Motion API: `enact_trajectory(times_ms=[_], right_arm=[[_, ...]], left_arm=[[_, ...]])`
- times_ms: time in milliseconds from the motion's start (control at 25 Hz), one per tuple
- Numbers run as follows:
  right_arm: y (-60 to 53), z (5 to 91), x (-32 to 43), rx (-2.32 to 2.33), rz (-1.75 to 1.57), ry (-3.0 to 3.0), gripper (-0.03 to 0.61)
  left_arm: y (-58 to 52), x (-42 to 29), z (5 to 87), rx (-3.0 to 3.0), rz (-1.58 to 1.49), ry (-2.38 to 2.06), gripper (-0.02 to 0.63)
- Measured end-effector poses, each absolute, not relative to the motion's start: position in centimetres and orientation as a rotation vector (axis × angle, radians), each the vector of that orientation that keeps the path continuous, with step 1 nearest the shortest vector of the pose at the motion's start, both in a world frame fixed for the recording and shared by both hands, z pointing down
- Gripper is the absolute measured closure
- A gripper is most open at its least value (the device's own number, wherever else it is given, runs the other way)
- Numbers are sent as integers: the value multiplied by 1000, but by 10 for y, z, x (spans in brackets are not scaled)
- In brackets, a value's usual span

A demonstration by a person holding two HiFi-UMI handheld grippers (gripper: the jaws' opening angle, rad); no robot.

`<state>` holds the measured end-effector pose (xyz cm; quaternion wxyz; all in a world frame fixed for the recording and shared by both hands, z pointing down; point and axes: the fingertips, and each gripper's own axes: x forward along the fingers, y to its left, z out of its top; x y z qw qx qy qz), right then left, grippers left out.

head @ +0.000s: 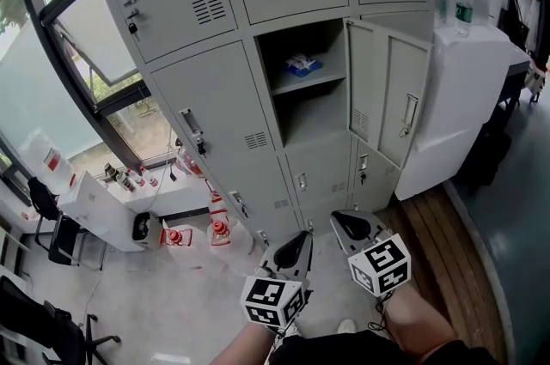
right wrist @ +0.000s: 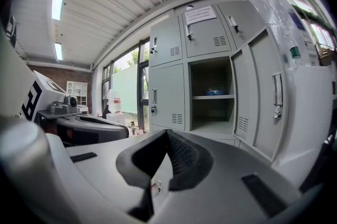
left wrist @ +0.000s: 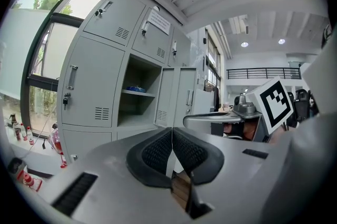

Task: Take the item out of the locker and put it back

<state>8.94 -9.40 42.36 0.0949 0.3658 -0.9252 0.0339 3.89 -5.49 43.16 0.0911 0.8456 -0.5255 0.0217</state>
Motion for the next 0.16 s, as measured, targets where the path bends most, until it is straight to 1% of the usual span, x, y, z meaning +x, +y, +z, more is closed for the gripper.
enact_trajectory(times_ms=[160], right_arm=[[-93, 426, 89, 1083, 99, -2742, 526]], left_arm=[[-55, 40, 434, 2515, 65, -1557, 595]])
